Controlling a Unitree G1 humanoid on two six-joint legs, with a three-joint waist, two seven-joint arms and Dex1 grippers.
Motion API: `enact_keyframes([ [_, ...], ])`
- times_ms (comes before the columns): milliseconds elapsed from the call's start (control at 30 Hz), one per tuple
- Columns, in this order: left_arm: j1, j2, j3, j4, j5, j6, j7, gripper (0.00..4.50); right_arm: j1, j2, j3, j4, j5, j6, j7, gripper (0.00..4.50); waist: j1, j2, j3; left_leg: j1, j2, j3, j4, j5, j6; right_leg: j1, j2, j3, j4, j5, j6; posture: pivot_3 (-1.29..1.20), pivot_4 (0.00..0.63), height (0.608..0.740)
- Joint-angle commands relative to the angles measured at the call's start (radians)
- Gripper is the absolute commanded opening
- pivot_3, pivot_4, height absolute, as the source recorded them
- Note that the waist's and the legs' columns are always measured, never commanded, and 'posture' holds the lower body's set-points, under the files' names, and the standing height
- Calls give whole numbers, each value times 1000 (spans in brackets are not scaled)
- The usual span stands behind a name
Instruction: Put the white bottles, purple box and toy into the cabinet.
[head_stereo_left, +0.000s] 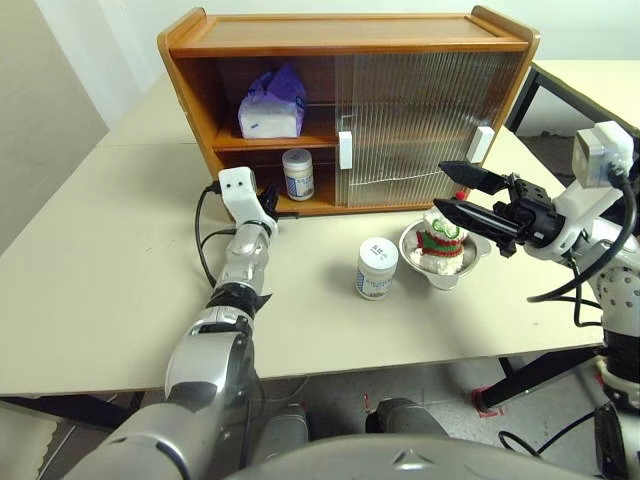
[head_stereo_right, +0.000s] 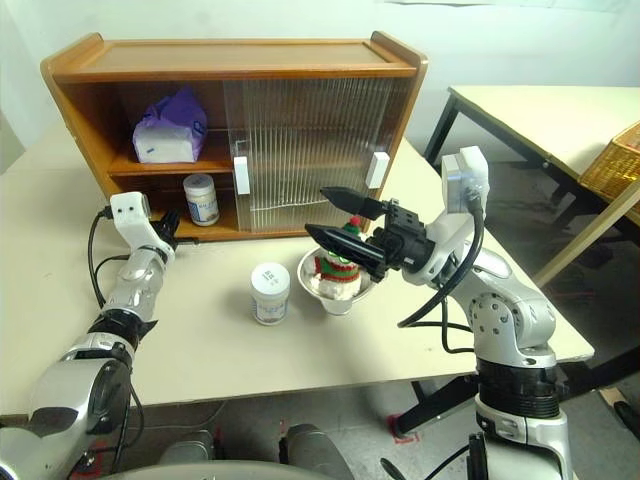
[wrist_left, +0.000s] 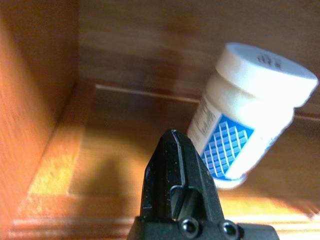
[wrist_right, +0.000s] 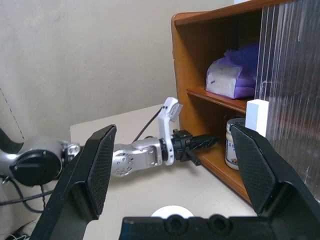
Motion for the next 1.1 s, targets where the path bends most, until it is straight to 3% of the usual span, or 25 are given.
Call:
enact_keyframes([
  [33, -35, 11, 6, 65, 12, -21, 22, 13, 2, -11, -5, -9, 4, 11, -5, 4500, -1, 0, 0, 0, 0, 0, 0, 0, 0, 0, 0, 0, 0, 0, 0, -154, 0, 740],
  [1100, -144, -24, -20, 213, 51, 17, -157, 13, 24, -16, -25, -41, 9, 3, -34, 4500, -37, 0, 0, -1, -2, -1, 0, 0, 0, 0, 0, 0, -1, -1, 2, -209, 0, 740],
])
